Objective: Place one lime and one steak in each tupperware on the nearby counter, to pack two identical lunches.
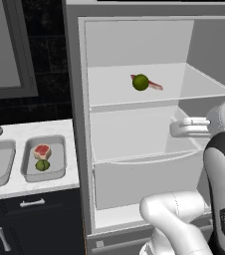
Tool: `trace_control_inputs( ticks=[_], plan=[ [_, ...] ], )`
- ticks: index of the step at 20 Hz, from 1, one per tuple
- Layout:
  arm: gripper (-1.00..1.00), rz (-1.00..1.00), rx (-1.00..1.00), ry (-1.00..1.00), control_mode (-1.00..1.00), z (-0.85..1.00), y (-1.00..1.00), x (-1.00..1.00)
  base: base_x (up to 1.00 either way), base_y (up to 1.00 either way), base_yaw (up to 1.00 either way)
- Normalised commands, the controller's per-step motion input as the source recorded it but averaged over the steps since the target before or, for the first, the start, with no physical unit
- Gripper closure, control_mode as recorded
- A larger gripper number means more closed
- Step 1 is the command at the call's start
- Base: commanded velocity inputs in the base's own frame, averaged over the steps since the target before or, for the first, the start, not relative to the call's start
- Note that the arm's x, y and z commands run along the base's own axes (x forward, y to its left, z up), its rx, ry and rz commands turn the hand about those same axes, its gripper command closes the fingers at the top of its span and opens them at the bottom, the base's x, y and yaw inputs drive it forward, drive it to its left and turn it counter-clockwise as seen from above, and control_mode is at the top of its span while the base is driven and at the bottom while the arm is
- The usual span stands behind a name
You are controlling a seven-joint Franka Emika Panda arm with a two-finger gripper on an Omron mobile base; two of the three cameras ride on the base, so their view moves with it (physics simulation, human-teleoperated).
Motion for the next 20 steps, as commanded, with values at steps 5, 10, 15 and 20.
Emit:
trace_control_inputs(
  ticks=[5,10,15,20],
  plan=[
    [-1.0,0.01,-0.09,-0.2,-1.0,0.11,0.04,0.0,0.0,0.0,0.0],
    [-1.0,0.0,-0.01,0.0,-1.0,0.44,0.0,0.17,0.0,0.0,0.0],
    [-1.0,0.0,0.0,0.02,-1.0,0.22,0.0,0.43,0.0,0.0,0.0],
    [-1.0,0.0,0.0,0.02,-1.0,0.0,0.08,0.57,0.0,0.0,0.0]
  ],
)
